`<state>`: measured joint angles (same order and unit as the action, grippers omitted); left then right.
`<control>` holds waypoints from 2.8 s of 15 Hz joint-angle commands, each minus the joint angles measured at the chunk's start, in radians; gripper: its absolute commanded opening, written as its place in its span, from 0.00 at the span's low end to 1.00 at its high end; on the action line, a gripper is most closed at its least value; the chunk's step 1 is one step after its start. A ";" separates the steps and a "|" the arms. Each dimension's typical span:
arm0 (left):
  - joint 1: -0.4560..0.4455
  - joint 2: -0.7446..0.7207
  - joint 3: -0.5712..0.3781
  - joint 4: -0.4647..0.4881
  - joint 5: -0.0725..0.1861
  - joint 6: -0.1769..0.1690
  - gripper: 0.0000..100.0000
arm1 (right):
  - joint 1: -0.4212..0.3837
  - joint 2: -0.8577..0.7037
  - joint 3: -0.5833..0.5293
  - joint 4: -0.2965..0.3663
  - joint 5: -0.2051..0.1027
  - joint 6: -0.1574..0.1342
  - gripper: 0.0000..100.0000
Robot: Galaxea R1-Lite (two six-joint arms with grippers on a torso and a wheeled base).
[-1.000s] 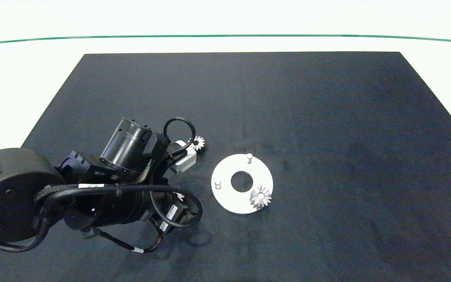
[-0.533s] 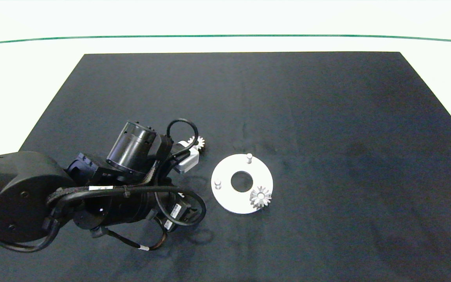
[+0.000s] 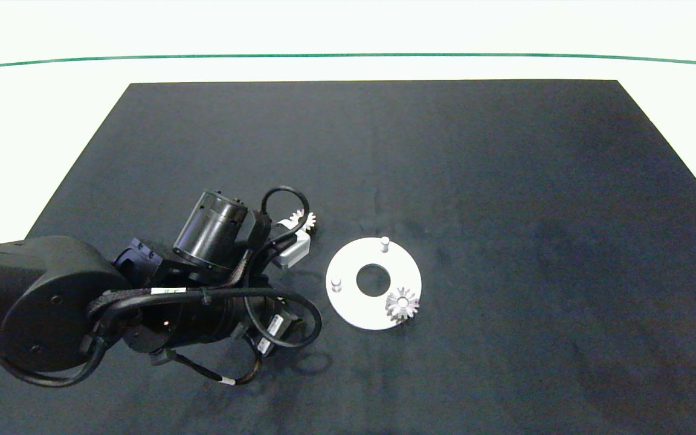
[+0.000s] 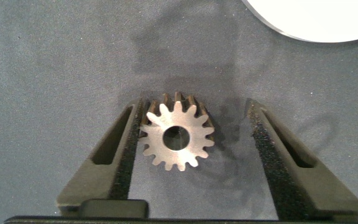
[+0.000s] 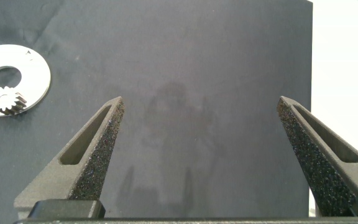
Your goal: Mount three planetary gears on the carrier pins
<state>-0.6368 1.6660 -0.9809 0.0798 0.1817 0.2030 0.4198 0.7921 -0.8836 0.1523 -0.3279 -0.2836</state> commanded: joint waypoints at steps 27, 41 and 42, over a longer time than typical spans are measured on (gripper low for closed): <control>-0.118 -0.038 -0.210 0.153 -0.001 0.046 0.22 | 0.001 -0.001 0.003 0.001 -0.002 -0.002 1.00; -0.156 0.121 -0.364 0.175 0.004 0.062 0.22 | 0.001 -0.002 0.012 0.001 -0.003 -0.012 1.00; -0.156 0.123 -0.368 0.175 0.002 0.062 0.22 | 0.001 -0.002 0.012 0.001 -0.003 -0.012 1.00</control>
<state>-0.7921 1.7794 -1.3436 0.2530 0.1840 0.2651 0.4200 0.7904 -0.8713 0.1528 -0.3296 -0.2938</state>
